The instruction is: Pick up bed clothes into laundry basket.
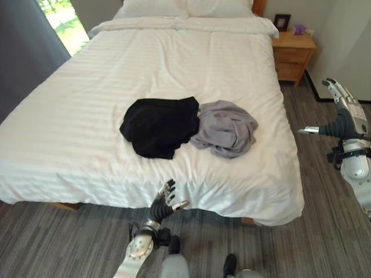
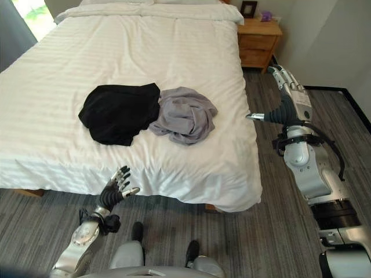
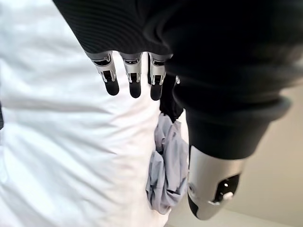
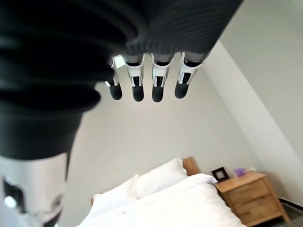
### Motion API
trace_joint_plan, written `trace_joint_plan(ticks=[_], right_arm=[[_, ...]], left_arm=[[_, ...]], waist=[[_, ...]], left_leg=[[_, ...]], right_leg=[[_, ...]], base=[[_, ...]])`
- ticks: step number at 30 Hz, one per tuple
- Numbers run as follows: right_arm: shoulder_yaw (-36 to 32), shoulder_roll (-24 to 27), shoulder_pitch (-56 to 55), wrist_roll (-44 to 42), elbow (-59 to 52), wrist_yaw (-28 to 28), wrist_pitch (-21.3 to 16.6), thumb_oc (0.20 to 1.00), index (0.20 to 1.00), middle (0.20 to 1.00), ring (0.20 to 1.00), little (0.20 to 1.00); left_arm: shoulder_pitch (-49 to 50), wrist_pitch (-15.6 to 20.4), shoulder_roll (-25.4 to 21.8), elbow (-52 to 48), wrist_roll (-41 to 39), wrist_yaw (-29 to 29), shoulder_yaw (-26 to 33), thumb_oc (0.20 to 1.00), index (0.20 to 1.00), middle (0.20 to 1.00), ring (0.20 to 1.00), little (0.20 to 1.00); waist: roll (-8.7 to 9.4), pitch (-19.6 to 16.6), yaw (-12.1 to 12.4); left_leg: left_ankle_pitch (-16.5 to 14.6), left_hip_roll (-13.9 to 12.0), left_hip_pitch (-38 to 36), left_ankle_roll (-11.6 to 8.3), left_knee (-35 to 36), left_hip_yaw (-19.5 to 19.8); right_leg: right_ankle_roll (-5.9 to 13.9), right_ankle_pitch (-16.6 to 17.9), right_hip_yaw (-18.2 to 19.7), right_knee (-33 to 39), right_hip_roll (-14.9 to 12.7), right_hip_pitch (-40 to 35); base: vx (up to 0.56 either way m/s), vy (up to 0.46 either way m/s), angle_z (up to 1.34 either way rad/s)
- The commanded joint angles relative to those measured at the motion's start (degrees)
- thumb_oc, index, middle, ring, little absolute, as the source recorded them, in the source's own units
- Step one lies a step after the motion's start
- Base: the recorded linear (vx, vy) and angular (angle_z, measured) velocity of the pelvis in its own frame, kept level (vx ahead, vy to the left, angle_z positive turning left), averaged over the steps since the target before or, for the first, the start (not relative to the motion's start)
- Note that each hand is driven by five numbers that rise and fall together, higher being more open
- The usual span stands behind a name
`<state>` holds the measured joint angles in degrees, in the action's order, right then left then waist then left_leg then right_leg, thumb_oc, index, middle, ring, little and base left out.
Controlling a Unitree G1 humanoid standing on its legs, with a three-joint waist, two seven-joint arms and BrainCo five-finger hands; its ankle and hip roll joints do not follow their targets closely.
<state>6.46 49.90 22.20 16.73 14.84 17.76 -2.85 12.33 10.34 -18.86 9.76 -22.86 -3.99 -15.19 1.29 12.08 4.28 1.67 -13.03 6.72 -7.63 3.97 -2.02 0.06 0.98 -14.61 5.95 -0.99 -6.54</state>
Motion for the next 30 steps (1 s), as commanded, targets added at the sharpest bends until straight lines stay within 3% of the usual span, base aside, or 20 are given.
trace_joint_plan(ticks=[1, 5, 10, 14, 19, 20, 21, 22, 26, 30], right_arm=[[2.4, 6.1, 7.5, -3.5, 4.1, 1.2, 0.5, 1.000, 1.000, 1.000, 1.000, 1.000], [11.2, 1.0, 16.6, -4.5, 18.5, 0.3, 1.3, 1.000, 1.000, 1.000, 1.000, 1.000], [15.2, -4.2, 22.2, -6.2, 32.2, 1.0, 1.4, 1.000, 1.000, 1.000, 1.000, 1.000], [16.8, -5.6, 25.7, -6.4, 41.8, 1.3, 2.2, 1.000, 1.000, 1.000, 1.000, 1.000], [13.4, -6.2, 24.6, -10.4, 48.7, 2.2, 2.3, 1.000, 1.000, 1.000, 1.000, 1.000], [12.8, -6.3, 24.2, -11.6, 50.2, 1.8, 2.3, 0.809, 0.809, 0.809, 0.809, 0.809], [12.0, -7.0, 23.4, -12.8, 51.7, 1.4, 2.4, 0.809, 0.809, 0.809, 0.809, 0.809], [11.2, -7.0, 22.9, -14.0, 52.1, 1.0, 2.4, 0.200, 0.200, 0.200, 0.200, 0.200], [9.9, -6.4, 19.9, -15.3, 49.5, -0.1, 2.4, 0.200, 0.200, 0.200, 0.200, 0.200], [7.5, -1.2, 16.1, -15.2, 38.8, -0.7, 1.6, 0.200, 0.200, 0.200, 0.200, 0.200]], left_arm=[[1.4, 1.5, -1.8, -4.7, -4.5, 0.9, 0.7, 1.000, 1.000, 1.000, 1.000, 1.000], [2.8, 1.2, -2.6, -1.2, -6.2, 1.9, 0.4, 1.000, 1.000, 1.000, 1.000, 1.000], [2.5, 1.5, -3.4, 1.5, -7.8, 2.3, 0.1, 1.000, 1.000, 1.000, 1.000, 1.000], [1.2, 1.4, -4.1, 2.6, -8.7, 2.5, -0.8, 1.000, 1.000, 1.000, 1.000, 1.000], [-2.0, 2.1, -4.8, 2.6, -7.9, 2.1, -2.1, 1.000, 1.000, 1.000, 1.000, 1.000], [-2.6, 2.3, -5.0, 2.5, -7.6, 2.0, -2.1, 1.000, 1.000, 1.000, 1.000, 1.000], [-3.4, 2.5, -5.2, 2.4, -7.2, 1.9, -2.0, 1.000, 1.000, 1.000, 1.000, 1.000], [-4.1, 2.7, -5.7, 1.9, -6.8, 1.7, -1.7, 1.000, 1.000, 1.000, 1.000, 1.000], [-8.8, 3.5, -7.7, -1.3, -5.7, 0.2, 0.1, 1.000, 1.000, 1.000, 1.000, 1.000], [-16.6, 4.7, -10.6, -6.9, -1.4, -2.3, 1.7, 1.000, 1.000, 1.000, 1.000, 1.000]], waist=[[0.75, -1.8, 3.7], [1.78, -3.0, 6.6], [2.51, -1.6, 9.3], [2.47, 0.2, 10.8], [1.67, 2.3, 11.7], [1.49, 2.4, 11.8], [1.33, 2.4, 11.8], [1.40, 2.3, 11.7], [2.03, 1.2, 10.6], [3.22, -1.0, 7.5]], left_leg=[[5.2, -0.2, -3.0, -1.32, -0.6, -0.8], [3.8, 2.4, -4.9, -0.59, 0.6, -0.8], [3.8, 3.8, -2.0, 0.03, 0.6, -1.0], [4.4, 4.6, 2.9, -0.05, 0.8, -0.7], [5.1, 5.6, 7.7, -0.32, 0.9, 0.2], [5.0, 5.9, 8.3, -0.29, 0.9, 0.4], [4.9, 6.1, 8.6, -0.25, 0.9, 0.3], [4.8, 6.4, 8.9, -0.17, 0.8, 0.1], [3.2, 7.3, 8.1, 0.70, 0.7, -1.1], [0.8, 7.9, 4.7, 1.67, 0.5, -3.3]], right_leg=[[8.88, -6.0, -2.2, -1.8, -7.9, -5.1], [9.76, -5.2, -2.0, -2.4, -9.8, -5.6], [11.40, -3.5, -2.3, -1.3, -11.4, -3.3], [12.33, -2.6, -3.7, -1.0, -12.6, 0.2], [13.11, -1.6, -5.7, -1.0, -13.8, 3.3], [13.28, -1.5, -5.9, -1.0, -14.1, 3.6], [13.50, -1.3, -6.1, -1.0, -14.4, 3.7], [13.81, -1.2, -6.2, -1.0, -14.9, 3.9], [14.92, 0.1, -6.0, -1.0, -16.7, 4.0], [14.94, 2.8, -5.3, -1.0, -18.6, 3.2]], base=[[0.22, 0.149, 0.21], [0.19, 0.136, -0.04], [0.04, 0.077, 0.18], [-0.08, 0.052, 0.14], [-0.05, 0.045, 0.17], [-0.01, 0.048, 0.17], [0.00, 0.056, 0.11], [0.01, 0.058, 0.05], [0.02, 0.076, -0.02], [0.09, 0.111, -0.16]])
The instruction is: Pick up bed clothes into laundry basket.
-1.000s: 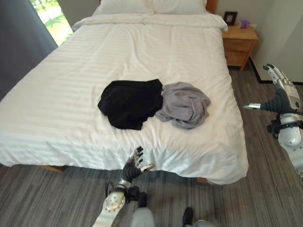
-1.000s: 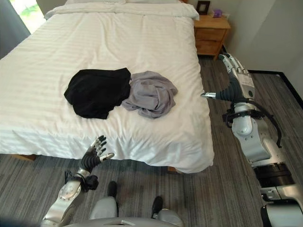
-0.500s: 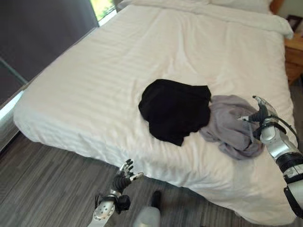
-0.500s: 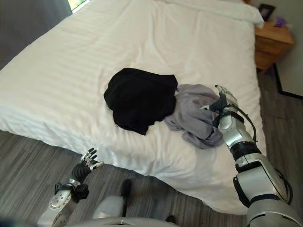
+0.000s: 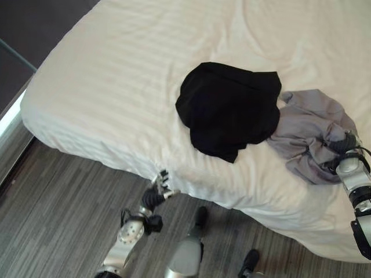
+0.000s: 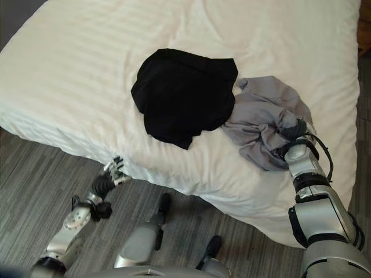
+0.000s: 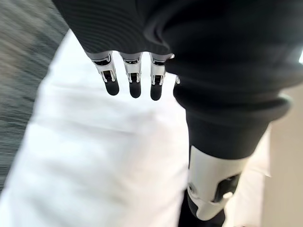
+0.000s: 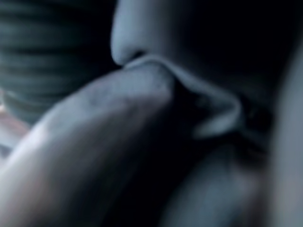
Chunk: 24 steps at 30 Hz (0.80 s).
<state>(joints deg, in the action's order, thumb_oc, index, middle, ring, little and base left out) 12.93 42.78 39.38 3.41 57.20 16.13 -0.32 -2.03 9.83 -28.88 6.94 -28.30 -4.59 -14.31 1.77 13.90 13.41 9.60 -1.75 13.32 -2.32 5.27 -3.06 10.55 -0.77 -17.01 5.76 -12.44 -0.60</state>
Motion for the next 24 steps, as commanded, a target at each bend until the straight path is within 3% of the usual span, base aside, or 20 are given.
trace_joint_plan(ticks=[1, 6, 9, 10, 12, 13, 14, 17, 19, 24], right_arm=[[-0.3, 8.1, -1.8, -2.1, -8.0, 1.1, -1.4, 0.200, 0.200, 0.200, 0.200, 0.200], [-8.9, 16.1, -6.2, -1.5, -30.4, 2.1, -3.6, 0.200, 0.200, 0.200, 0.200, 0.200], [-10.5, 18.2, -5.8, -1.3, -31.6, 2.8, -4.5, 0.200, 0.200, 0.200, 0.200, 0.200], [-13.2, 20.1, -6.9, -1.2, -33.6, 3.3, -5.3, 0.200, 0.200, 0.200, 0.200, 0.200], [-17.1, 21.0, -10.6, -1.3, -35.2, 3.8, -6.3, 0.200, 0.200, 0.200, 0.200, 0.200], [-17.5, 21.0, -11.1, -1.3, -35.3, 3.8, -6.2, 0.200, 0.200, 0.200, 0.200, 0.200], [-20.8, 21.2, -14.4, -1.0, -35.0, 4.5, -7.0, 0.200, 0.200, 0.200, 0.200, 0.200], [-26.6, 20.9, -20.6, -2.8, -33.9, 4.7, -8.3, 0.200, 0.200, 0.200, 0.200, 0.200], [-28.7, 20.3, -22.7, -4.2, -34.2, 4.7, -9.4, 0.200, 0.200, 0.200, 0.200, 0.200], [-32.2, 18.2, -26.5, -4.7, -38.3, 4.4, -10.5, 0.200, 0.200, 0.200, 0.200, 0.200]], left_arm=[[-5.7, 5.5, -1.2, -4.5, 5.9, -3.2, 1.0, 1.000, 1.000, 1.000, 1.000, 1.000], [-27.8, 2.9, -6.2, 7.7, 20.4, -12.0, -0.4, 1.000, 1.000, 1.000, 1.000, 1.000], [-36.2, 0.2, -8.6, 15.8, 26.8, -14.3, -2.3, 1.000, 1.000, 1.000, 1.000, 1.000], [-42.3, -2.5, -12.0, 23.2, 34.7, -16.3, -4.3, 1.000, 1.000, 1.000, 1.000, 1.000], [-45.8, -5.7, -14.5, 30.7, 41.7, -17.7, -5.7, 1.000, 1.000, 1.000, 1.000, 1.000], [-46.0, -5.7, -14.4, 30.8, 41.7, -17.7, -6.0, 1.000, 1.000, 1.000, 1.000, 1.000], [-48.0, -8.7, -15.7, 39.9, 48.5, -18.0, -8.1, 1.000, 1.000, 1.000, 1.000, 1.000], [-47.6, -13.4, -13.8, 59.6, 58.3, -15.4, -11.4, 1.000, 1.000, 1.000, 1.000, 1.000], [-44.8, -15.6, -11.9, 65.9, 62.9, -13.7, -11.9, 1.000, 1.000, 1.000, 1.000, 1.000], [-36.4, -16.1, -9.5, 73.6, 66.0, -9.7, -8.8, 1.000, 1.000, 1.000, 1.000, 1.000]], waist=[[2.91, -3.6, -3.0], [2.53, -5.7, -10.7], [2.21, -5.5, -12.2], [2.12, -5.0, -13.5], [2.25, -4.6, -14.8], [2.25, -4.6, -14.5], [2.63, -4.2, -15.5], [3.59, -4.2, -17.8], [3.98, -4.1, -19.1], [3.74, -3.7, -21.9]], left_leg=[[-7.6, -3.1, -2.9, -3.53, -0.8, -2.8], [-10.2, -2.9, -7.4, -2.68, -0.6, -7.0], [-11.0, -3.2, -9.4, -2.31, -0.4, -9.2], [-11.6, -3.6, -11.1, -2.08, -0.3, -11.6], [-12.1, -4.0, -12.6, -1.82, -0.3, -13.9], [-12.5, -4.1, -12.8, -1.89, -0.5, -13.9], [-13.0, -4.2, -14.1, -1.70, -0.5, -16.0], [-13.7, -4.0, -15.7, -1.65, -0.4, -18.6], [-13.9, -3.8, -16.0, -1.69, -0.4, -19.5], [-14.1, -3.8, -16.1, -1.56, -0.4, -21.5]], right_leg=[[4.45, 5.6, -2.6, -0.8, -7.6, -2.9], [4.45, 9.6, -0.1, -3.4, -8.8, -1.3], [4.45, 10.4, -1.0, -5.1, -9.3, -0.5], [4.45, 11.7, -3.6, -6.8, -10.1, 0.6], [4.45, 12.7, -6.3, -7.8, -10.5, 1.4], [4.45, 12.5, -6.3, -7.9, -10.4, 1.2], [4.45, 13.3, -9.1, -7.8, -10.7, 1.5], [4.45, 14.1, -10.9, -6.2, -10.7, 1.4], [4.45, 14.3, -10.4, -5.5, -10.8, 1.6], [4.45, 14.0, -7.9, -4.2, -10.2, 3.4]], base=[[0.08, 0.146, -0.39], [0.05, 0.142, -0.34], [0.02, 0.106, -0.81], [0.00, 0.080, -1.13], [0.01, 0.078, -0.99], [0.03, 0.073, -0.96], [0.03, 0.057, -1.15], [0.03, 0.085, -0.61], [0.03, 0.072, -0.26], [0.02, 0.075, -0.28]])
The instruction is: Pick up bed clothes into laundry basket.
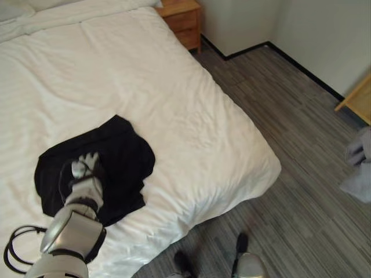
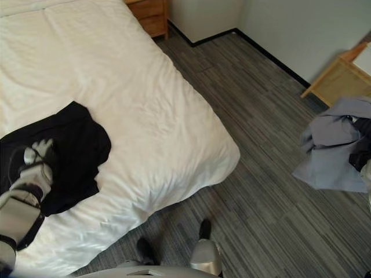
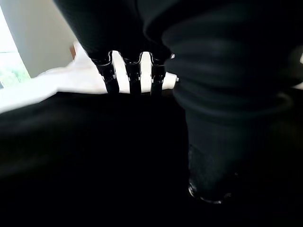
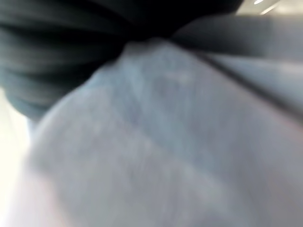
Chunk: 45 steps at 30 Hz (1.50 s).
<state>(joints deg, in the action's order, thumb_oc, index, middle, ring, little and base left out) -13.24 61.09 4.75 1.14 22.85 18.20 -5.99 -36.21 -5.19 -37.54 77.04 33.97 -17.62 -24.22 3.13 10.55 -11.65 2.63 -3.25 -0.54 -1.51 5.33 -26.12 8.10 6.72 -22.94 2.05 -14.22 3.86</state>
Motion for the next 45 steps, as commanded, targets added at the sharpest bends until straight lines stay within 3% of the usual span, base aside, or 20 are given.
trace_joint_plan(ticks=[1, 4, 5, 6, 9, 12, 13, 14, 16, 20, 22, 25, 31, 35, 36, 37, 39, 40, 42, 45], right_arm=[[-6.3, -0.6, 8.0, -2.3, -4.4, 2.1, -4.7, 0.200, 0.200, 0.200, 0.200, 0.200], [-6.1, -2.1, 7.8, -2.4, -5.1, 1.5, -3.7, 0.200, 0.200, 0.200, 0.200, 0.200], [-5.9, -2.1, 7.8, -2.3, -5.1, 1.5, -3.7, 0.200, 0.200, 0.200, 0.200, 0.200], [-5.9, -2.3, 7.4, -2.2, -5.4, 1.3, -3.6, 0.200, 0.200, 0.200, 0.200, 0.200], [-7.8, -0.7, 5.1, -2.0, -6.5, 1.2, -4.2, 0.200, 0.200, 0.200, 0.200, 0.200], [-7.8, -0.2, 5.7, -3.3, -6.6, 1.7, -5.3, 0.200, 0.200, 0.200, 0.200, 0.200], [-7.0, 0.4, 6.5, -4.4, -6.5, 2.3, -6.2, 0.200, 0.200, 0.200, 0.200, 0.200], [-7.1, 0.3, 6.7, -4.5, -6.3, 2.4, -6.3, 0.200, 0.200, 0.200, 0.200, 0.200], [-6.0, 0.0, 6.6, -4.1, -6.1, 2.3, -6.5, 0.200, 0.200, 0.200, 0.200, 0.200], [-6.7, -4.0, 3.8, -0.1, -6.3, 1.7, -4.5, 0.200, 0.200, 0.200, 0.200, 0.200], [-6.9, -6.1, 2.6, 1.4, -7.2, 1.3, -3.8, 0.200, 0.200, 0.200, 0.200, 0.200], [-4.1, -9.1, 4.8, 3.3, -8.9, -0.1, -2.4, 0.200, 0.200, 0.200, 0.200, 0.200], [-0.4, -8.3, 8.6, 3.8, -12.8, -0.1, -3.1, 0.200, 0.200, 0.200, 0.200, 0.200], [1.3, -9.2, 11.7, 4.2, -16.2, 1.1, -3.4, 0.200, 0.200, 0.200, 0.200, 0.200], [1.8, -9.3, 12.4, 4.8, -17.6, 1.4, -3.3, 0.200, 0.200, 0.200, 0.200, 0.200], [3.6, -9.9, 13.3, 6.6, -20.2, 1.5, -2.9, 0.200, 0.200, 0.200, 0.200, 0.200], [3.9, -11.4, 12.1, 7.6, -21.7, 1.4, -1.8, 0.200, 0.200, 0.200, 0.200, 0.200], [3.5, -13.2, 10.1, 8.5, -24.1, 1.0, -1.4, 0.200, 0.200, 0.200, 0.200, 0.200], [3.3, -13.3, 9.8, 8.5, -24.4, 1.0, -1.3, 0.200, 0.200, 0.200, 0.200, 0.200], [6.6, -14.6, 12.8, 9.4, -25.5, 2.6, -1.3, 0.200, 0.200, 0.200, 0.200, 0.200]], left_arm=[[0.1, -1.0, 0.3, 5.1, 4.0, 5.6, 1.9, 1.000, 1.000, 1.000, 1.000, 1.000], [8.0, 0.2, 3.8, 7.0, 3.6, 10.2, 4.3, 1.000, 1.000, 1.000, 1.000, 1.000], [8.1, 0.2, 3.7, 6.9, 3.6, 10.2, 4.4, 0.934, 0.934, 0.934, 0.934, 0.934], [9.5, 0.4, 3.8, 7.0, 3.7, 10.4, 4.8, 0.200, 0.200, 0.200, 0.200, 0.200], [6.6, 1.7, -1.1, 3.3, 3.5, 8.8, 3.3, 0.200, 0.200, 0.200, 0.200, 0.200], [2.3, 2.1, -5.2, 1.3, 1.5, 7.0, 1.8, 0.200, 0.200, 0.200, 0.200, 0.200], [-3.8, 3.5, -10.9, -4.4, -2.8, 3.0, 0.5, 0.200, 0.200, 0.200, 0.200, 0.200], [-4.1, 3.5, -11.2, -4.5, -3.1, 3.1, 0.3, 0.200, 0.200, 0.200, 0.200, 0.200], [-9.5, 5.4, -17.3, -15.2, -8.4, -1.7, 0.8, 0.200, 0.200, 0.200, 0.200, 0.200], [-5.2, 8.0, -23.7, -47.2, -12.3, -5.5, 10.4, 0.200, 0.200, 0.200, 0.200, 0.200], [-1.8, 8.2, -23.1, -54.6, -12.1, -5.4, 14.6, 0.200, 0.200, 0.200, 0.200, 0.200], [-2.2, 9.6, -13.0, -69.5, -10.9, -5.4, 16.8, 0.200, 0.200, 0.200, 0.200, 0.200], [-4.7, 12.5, -2.8, -73.7, -16.3, -5.3, 13.5, 0.200, 0.200, 0.200, 0.200, 0.200], [-5.5, 12.9, 0.8, -73.2, -19.7, -5.3, 12.8, 0.200, 0.200, 0.200, 0.200, 0.200], [-5.8, 12.9, 1.2, -73.0, -21.0, -5.3, 12.8, 0.200, 0.200, 0.200, 0.200, 0.200], [-4.8, 13.1, 2.9, -73.0, -25.7, -6.0, 13.3, 0.200, 0.200, 0.200, 0.200, 0.200], [-2.4, 14.2, 5.3, -75.0, -30.2, -5.1, 13.9, 0.200, 0.200, 0.200, 0.200, 0.200], [1.4, 14.9, 8.0, -77.5, -33.2, -4.1, 14.0, 0.200, 0.200, 0.200, 0.200, 0.200], [1.6, 14.8, 8.0, -77.7, -33.3, -4.0, 14.0, 0.200, 0.200, 0.200, 0.200, 0.200], [2.5, 14.5, 12.4, -79.2, -35.7, -4.0, 11.6, 0.200, 0.200, 0.200, 0.200, 0.200]], waist=[[2.38, -0.3, 2.6], [2.18, -0.6, 1.9], [2.16, -0.7, 1.9], [2.10, -0.9, 1.7], [1.38, -0.8, 1.0], [0.52, -0.9, 1.2], [-1.00, -1.3, 2.4], [-0.58, -0.7, 2.4], [-1.64, -1.3, 5.5], [-1.25, -1.9, 11.9], [-0.95, -2.3, 12.9], [-1.21, -3.3, 13.4], [-3.85, -3.8, 11.4], [-4.54, -2.8, 11.1], [-4.49, -2.1, 11.6], [-4.51, -0.5, 13.3], [-3.52, 0.0, 14.2], [-1.56, 0.8, 15.5], [-1.41, 0.5, 15.6], [-1.68, 1.4, 16.9]], left_leg=[[-7.1, -2.4, -2.4, -2.28, -0.5, 1.1], [-7.2, -2.6, -2.5, -2.26, -0.4, -0.3], [-7.2, -2.6, -2.5, -2.27, -0.4, -0.3], [-7.2, -2.7, -2.5, -2.34, -0.4, -0.5], [-6.7, -2.7, -1.9, -2.43, -0.4, -0.3], [-6.5, -3.0, -2.0, -2.21, -0.5, -0.5], [-7.3, -3.6, -2.2, -2.17, -0.6, -0.1], [-6.0, -3.6, -1.9, -2.02, -0.6, -1.1], [-6.2, -4.0, -2.1, -1.96, -0.8, -1.1], [-4.4, -4.7, -1.5, -1.73, -1.1, -3.3], [-3.9, -4.9, -1.5, -1.88, -1.1, -3.8], [-2.0, -7.0, -2.0, -3.14, -1.2, -4.4], [0.8, -11.4, -4.6, -6.18, -1.5, -6.0], [0.7, -15.3, -4.4, -8.27, -9.3, -6.5], [2.8, -17.5, -3.1, -9.34, -14.6, -4.6], [8.3, -20.3, 0.2, -9.27, -23.0, 2.2], [7.0, -17.3, 2.2, -7.50, -26.4, 11.1], [0.7, -8.7, 7.9, -5.60, -30.8, 18.5], [0.7, -8.6, 8.3, -5.28, -31.1, 18.3], [-2.9, -3.1, 14.9, -3.33, -28.7, 18.3]], right_leg=[[6.90, 6.5, -1.2, -0.2, -8.1, -0.7], [6.90, 6.6, 0.8, 0.7, -7.2, 0.3], [6.90, 6.6, 0.9, 0.7, -7.2, 0.3], [6.90, 6.7, 1.3, 0.8, -7.1, 0.5], [6.90, 6.5, 2.9, -0.2, -7.0, 0.6], [6.90, 4.8, 2.3, -1.6, -7.1, 0.0], [6.90, 2.1, 0.8, -3.5, -7.1, -1.8], [6.90, 2.7, 0.0, -3.8, -7.4, -1.4], [6.90, 0.2, -3.7, -5.8, -7.2, -4.6], [6.90, -0.7, -13.0, -7.9, -8.1, -8.7], [6.90, -1.0, -14.2, -7.5, -7.9, -9.7], [6.44, -3.4, -13.9, -4.3, -5.7, -11.1], [4.32, -6.7, -11.9, -1.1, -1.5, -11.6], [2.28, -8.4, -9.4, 1.7, 1.8, -12.1], [1.34, -9.6, -8.2, 2.2, 3.3, -12.6], [-1.16, -10.8, -6.9, 2.2, 5.5, -12.7], [-2.07, -11.5, -3.6, 2.4, 6.0, -12.8], [-2.76, -12.3, 2.0, 2.4, 6.1, -13.6], [-2.64, -12.1, 2.1, 2.4, 5.8, -13.2], [-3.31, -14.0, 7.6, 2.8, 7.8, -15.6]], base=[[0.01, 0.085, -0.09], [0.03, 0.075, -0.34], [0.02, 0.029, -0.50], [0.02, 0.017, -0.45], [0.02, 0.010, -0.21], [0.00, -0.013, 0.02], [-0.05, -0.049, -0.01], [-0.04, -0.065, -0.02], [-0.06, -0.056, 0.03], [-0.09, -0.101, -0.06], [-0.03, -0.087, -0.33], [0.02, -0.191, -0.18], [-0.01, -0.183, -0.32], [0.03, -0.254, -0.67], [0.13, -0.349, -1.40], [0.22, -0.381, -1.90], [0.29, -0.359, -2.10], [0.26, -0.269, -1.66], [0.12, -0.113, -1.56], [0.31, -0.136, -1.39]])
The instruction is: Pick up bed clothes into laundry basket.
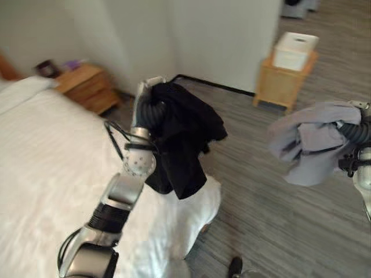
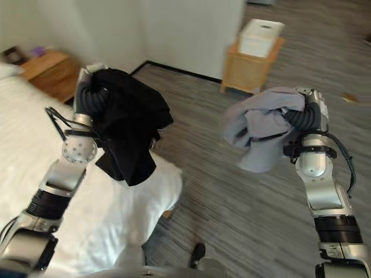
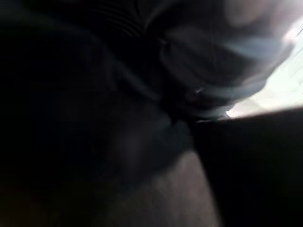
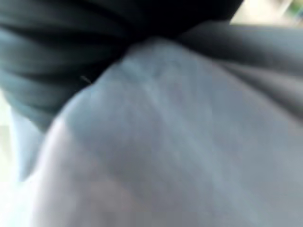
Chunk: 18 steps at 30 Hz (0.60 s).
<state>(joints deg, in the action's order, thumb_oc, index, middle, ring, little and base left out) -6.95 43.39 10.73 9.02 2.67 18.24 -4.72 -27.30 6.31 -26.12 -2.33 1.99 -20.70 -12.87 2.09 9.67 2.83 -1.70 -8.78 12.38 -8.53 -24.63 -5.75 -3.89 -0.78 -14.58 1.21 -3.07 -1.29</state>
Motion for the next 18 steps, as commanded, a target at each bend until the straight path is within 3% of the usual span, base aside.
trace_joint_plan(ticks=[1, 2, 3, 5, 7, 9, 10, 11, 12, 13, 14, 15, 16, 17, 18], right_arm=[[0.4, 3.2, 7.0, 1.6, -5.2, 2.7, -2.5, 0.200, 0.200, 0.200, 0.200, 0.200], [2.5, 3.5, 8.8, 2.2, -5.4, 2.7, -2.6, 0.200, 0.200, 0.200, 0.200, 0.200], [3.9, 3.7, 10.2, 2.9, -5.4, 3.0, -2.6, 0.200, 0.200, 0.200, 0.200, 0.200], [6.7, 4.1, 13.5, 4.8, -5.3, 3.7, -2.1, 0.200, 0.200, 0.200, 0.200, 0.200], [10.8, 3.1, 17.2, 5.0, -3.0, 4.2, -1.1, 0.200, 0.200, 0.200, 0.200, 0.200], [12.7, 2.6, 18.5, 6.3, -1.3, 4.1, -0.1, 0.200, 0.200, 0.200, 0.200, 0.200], [13.2, 2.2, 19.4, 6.9, -1.6, 4.2, 0.5, 0.200, 0.200, 0.200, 0.200, 0.200], [13.8, 2.5, 21.7, 7.5, -0.9, 4.5, 1.7, 0.200, 0.200, 0.200, 0.200, 0.200], [14.4, 2.7, 23.1, 7.8, -0.4, 4.8, 2.0, 0.200, 0.200, 0.200, 0.200, 0.200], [14.6, 2.8, 23.7, 7.8, -0.2, 4.9, 2.0, 0.200, 0.200, 0.200, 0.200, 0.200], [15.2, 2.6, 25.3, 7.7, 0.0, 5.0, 2.1, 0.200, 0.200, 0.200, 0.200, 0.200], [15.6, 2.5, 26.7, 7.5, 0.4, 5.2, 2.4, 0.200, 0.200, 0.200, 0.200, 0.200], [15.8, 2.6, 27.2, 7.5, 0.5, 5.2, 2.4, 0.200, 0.200, 0.200, 0.200, 0.200], [15.8, 2.9, 27.4, 6.6, 0.8, 5.2, 2.3, 0.200, 0.200, 0.200, 0.200, 0.200], [15.1, 3.1, 26.9, 6.2, 0.9, 5.3, 2.1, 0.200, 0.200, 0.200, 0.200, 0.200]], left_arm=[[-6.5, 3.1, 1.1, 0.4, -3.7, -1.0, 0.2, 0.200, 0.200, 0.200, 0.200, 0.200], [-6.4, 3.0, 1.8, 0.1, -4.1, -0.7, -1.2, 0.200, 0.200, 0.200, 0.200, 0.200], [-6.1, 3.0, 1.9, -0.2, -4.3, -0.8, -1.7, 0.200, 0.200, 0.200, 0.200, 0.200], [-5.8, 2.9, 1.5, -0.7, -5.5, -0.9, -2.2, 0.200, 0.200, 0.200, 0.200, 0.200], [-5.1, 2.9, 0.8, -0.5, -8.0, -1.2, -2.7, 0.200, 0.200, 0.200, 0.200, 0.200], [-5.3, 2.4, 0.3, -0.3, -8.8, -1.0, -3.5, 0.200, 0.200, 0.200, 0.200, 0.200], [-6.3, 2.1, 0.1, 0.1, -9.2, -1.8, -3.9, 0.200, 0.200, 0.200, 0.200, 0.200], [-9.6, 1.0, 0.7, 1.8, -9.1, -2.8, -5.9, 0.200, 0.200, 0.200, 0.200, 0.200], [-11.8, 0.5, 1.3, 3.2, -9.0, -3.2, -7.4, 0.200, 0.200, 0.200, 0.200, 0.200], [-12.4, 0.7, 1.4, 3.6, -9.0, -3.3, -7.3, 0.200, 0.200, 0.200, 0.200, 0.200], [-15.0, 0.3, 2.0, 5.4, -8.9, -4.2, -8.2, 0.200, 0.200, 0.200, 0.200, 0.200], [-18.0, 0.1, 2.5, 6.4, -8.5, -4.8, -9.1, 0.200, 0.200, 0.200, 0.200, 0.200], [-18.4, 0.1, 2.5, 6.7, -8.5, -4.9, -9.0, 0.200, 0.200, 0.200, 0.200, 0.200], [-19.6, 0.1, 3.3, 6.3, -7.3, -4.6, -9.7, 0.200, 0.200, 0.200, 0.200, 0.200], [-19.1, 0.2, 3.3, 6.2, -6.8, -4.2, -9.5, 0.200, 0.200, 0.200, 0.200, 0.200]], waist=[[-0.61, 2.3, 2.6], [-1.88, 2.3, 3.8], [-2.28, 2.1, 5.2], [-2.43, 1.9, 7.5], [-2.19, 0.4, 9.7], [0.30, -0.9, 10.8], [0.65, -1.0, 10.6], [-0.82, -0.4, 8.2], [-2.11, -0.4, 6.6], [-2.50, 0.0, 6.6], [-3.49, 0.7, 4.6], [-4.67, 1.7, 2.3], [-4.74, 2.0, 1.8], [-5.32, 2.8, 0.4], [-5.04, 3.1, -0.6]], left_leg=[[1.1, 2.5, 1.9, 3.83, 1.1, -2.3], [2.3, 6.2, 5.2, 4.92, 6.6, -2.0], [4.6, 7.8, 5.8, 4.85, 11.5, -2.3], [7.7, 9.8, 7.8, 4.92, 17.4, -1.8], [8.0, 11.5, 4.1, 7.81, 22.0, -0.5], [7.1, 13.2, 1.6, 9.86, 22.5, -0.4], [7.0, 13.4, 0.3, 10.80, 22.9, -1.2], [5.8, 11.9, -5.0, 11.42, 25.6, -0.5], [4.5, 11.2, -8.0, 11.61, 27.2, -0.2], [5.1, 10.9, -7.7, 11.63, 27.3, -0.2], [3.8, 10.2, -10.3, 11.63, 28.4, -0.2], [1.9, 9.3, -13.5, 11.25, 29.2, -0.3], [2.1, 9.4, -13.4, 11.26, 29.2, 0.2], [0.5, 9.3, -15.5, 10.86, 29.6, 1.5], [-0.3, 9.5, -16.2, 10.33, 29.6, 2.0]], right_leg=[[8.79, -6.8, -0.6, 3.6, -3.5, -10.5], [8.71, -8.4, 1.7, 3.8, -1.0, -12.4], [8.69, -9.7, 3.5, 3.8, -0.1, -13.7], [8.29, -12.2, 6.4, 3.6, 1.2, -16.9], [8.84, -12.9, 7.5, -0.1, 1.2, -17.2], [12.06, -10.2, 6.9, -7.2, 0.1, -16.2], [15.85, -4.9, 6.9, -12.9, -0.9, -13.8], [18.89, 3.3, 5.8, -28.6, -2.4, -7.0], [18.89, 4.3, 4.9, -34.1, -2.7, -3.6], [18.89, 4.4, 5.0, -35.0, -2.6, -2.8], [18.89, 4.0, 2.6, -39.4, -4.6, 0.2], [18.89, 2.1, -0.8, -39.2, -10.4, 4.0], [18.89, 2.1, -1.3, -39.3, -10.6, 3.9], [16.73, -0.3, -2.4, -32.8, -11.6, 8.1], [15.84, -2.1, -2.9, -28.7, -11.2, 8.3]], base=[[0.35, -0.064, -0.87], [0.45, -0.055, -0.96], [0.66, -0.109, -0.75], [0.55, -0.085, -0.90], [0.49, -0.021, -1.05], [0.50, -0.020, -1.04], [0.50, 0.007, -0.99], [0.52, 0.052, -0.72], [0.37, 0.044, -0.37], [0.23, 0.071, 0.11], [0.30, 0.068, 0.60], [0.34, 0.063, 0.79], [0.49, -0.011, 0.50], [0.40, -0.104, 0.20], [0.55, -0.189, 0.32]])
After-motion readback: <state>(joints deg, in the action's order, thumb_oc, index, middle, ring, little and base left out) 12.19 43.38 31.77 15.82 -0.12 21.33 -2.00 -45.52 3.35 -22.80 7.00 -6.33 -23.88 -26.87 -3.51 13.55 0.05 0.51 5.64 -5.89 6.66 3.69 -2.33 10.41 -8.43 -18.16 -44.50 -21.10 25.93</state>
